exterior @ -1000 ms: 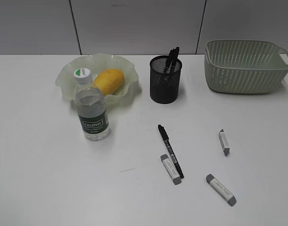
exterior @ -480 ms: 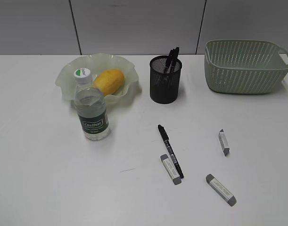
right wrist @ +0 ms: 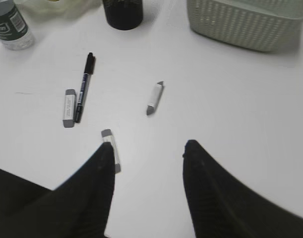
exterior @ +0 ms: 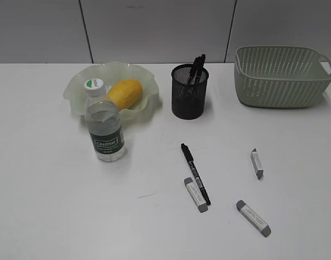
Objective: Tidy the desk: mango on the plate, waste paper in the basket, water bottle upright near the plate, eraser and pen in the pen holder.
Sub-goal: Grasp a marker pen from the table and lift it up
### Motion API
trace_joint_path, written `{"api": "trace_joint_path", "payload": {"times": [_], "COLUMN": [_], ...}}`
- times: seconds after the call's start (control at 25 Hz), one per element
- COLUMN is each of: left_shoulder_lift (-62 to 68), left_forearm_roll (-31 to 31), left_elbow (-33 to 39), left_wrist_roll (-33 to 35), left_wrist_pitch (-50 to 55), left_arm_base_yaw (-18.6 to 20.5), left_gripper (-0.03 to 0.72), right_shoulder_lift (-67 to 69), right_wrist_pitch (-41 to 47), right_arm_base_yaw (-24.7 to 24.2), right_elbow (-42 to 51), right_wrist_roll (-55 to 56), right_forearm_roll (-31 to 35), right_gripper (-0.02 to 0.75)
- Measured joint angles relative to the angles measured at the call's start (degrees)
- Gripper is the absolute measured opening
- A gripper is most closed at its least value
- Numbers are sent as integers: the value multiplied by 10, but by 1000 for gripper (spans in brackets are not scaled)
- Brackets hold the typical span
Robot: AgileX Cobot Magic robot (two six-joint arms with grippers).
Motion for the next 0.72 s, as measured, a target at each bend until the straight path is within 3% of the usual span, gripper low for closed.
{"api": "trace_joint_path", "payload": {"times": [0.24,0.52,0.72], "left_shoulder_lift": [0,0,0], "left_forearm_roll": [1,1,1], "left_elbow": [0,0,0], "left_wrist_roll": [6,24,29], "left_wrist_pitch": [0,0,0], "left_arm_base_yaw": [49,50,50], "left_gripper": [480,428,415], "right_shoulder_lift": [349,725,890], "right_wrist_pitch": [-121,-138,-111], "right_arm_base_yaw": [3,43,71], "right_elbow": [-81,-273,-398], "right_wrist_roll": [-48,-50,-48], "right_forearm_roll": [78,85,100], "right_gripper": [395,404,422]}}
